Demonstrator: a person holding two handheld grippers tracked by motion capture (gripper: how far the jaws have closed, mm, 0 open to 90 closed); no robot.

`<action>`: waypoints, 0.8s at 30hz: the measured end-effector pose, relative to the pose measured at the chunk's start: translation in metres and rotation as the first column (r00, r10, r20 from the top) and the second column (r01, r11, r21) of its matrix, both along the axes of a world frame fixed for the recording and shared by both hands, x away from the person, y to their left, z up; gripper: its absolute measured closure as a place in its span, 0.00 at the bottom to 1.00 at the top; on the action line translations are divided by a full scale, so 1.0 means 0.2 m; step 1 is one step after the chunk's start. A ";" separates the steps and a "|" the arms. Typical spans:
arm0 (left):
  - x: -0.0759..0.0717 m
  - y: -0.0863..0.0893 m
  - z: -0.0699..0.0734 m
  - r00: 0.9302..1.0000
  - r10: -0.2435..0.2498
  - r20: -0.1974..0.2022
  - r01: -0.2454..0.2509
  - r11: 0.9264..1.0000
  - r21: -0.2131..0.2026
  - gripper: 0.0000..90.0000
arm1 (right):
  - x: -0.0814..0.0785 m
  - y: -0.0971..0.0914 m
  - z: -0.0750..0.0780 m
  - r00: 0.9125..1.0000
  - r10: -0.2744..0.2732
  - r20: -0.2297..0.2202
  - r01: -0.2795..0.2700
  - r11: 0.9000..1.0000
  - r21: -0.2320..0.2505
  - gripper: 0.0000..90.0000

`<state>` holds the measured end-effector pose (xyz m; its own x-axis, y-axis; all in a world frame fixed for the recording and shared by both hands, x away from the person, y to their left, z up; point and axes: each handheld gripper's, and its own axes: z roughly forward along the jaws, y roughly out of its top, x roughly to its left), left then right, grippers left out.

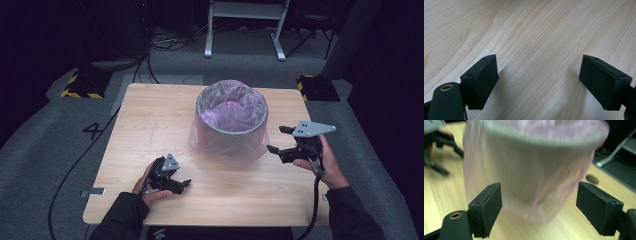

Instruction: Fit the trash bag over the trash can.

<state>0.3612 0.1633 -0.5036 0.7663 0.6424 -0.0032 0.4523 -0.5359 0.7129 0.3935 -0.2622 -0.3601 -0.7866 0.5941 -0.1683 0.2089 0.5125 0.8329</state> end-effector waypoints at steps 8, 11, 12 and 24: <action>0.00 0.00 0.00 1.000 -0.001 0.000 0.001 1.000 -0.001 0.17 | -0.11 -0.07 -0.28 0.997 -0.030 -0.064 0.024 0.995 -0.094 0.22; 0.00 0.00 0.00 1.000 -0.002 0.000 0.002 1.000 0.001 0.17 | -0.14 -0.10 -0.37 0.994 -0.046 -0.098 0.034 0.993 -0.114 0.22; 0.00 0.00 0.00 1.000 -0.002 0.000 0.002 1.000 0.001 0.17 | -0.14 -0.11 -0.40 0.992 -0.052 -0.111 0.039 0.992 -0.119 0.22; 0.00 0.00 0.00 1.000 -0.003 0.000 0.003 1.000 0.000 0.17 | -0.21 -0.27 -0.68 0.971 -0.127 -0.202 0.101 0.986 -0.133 0.21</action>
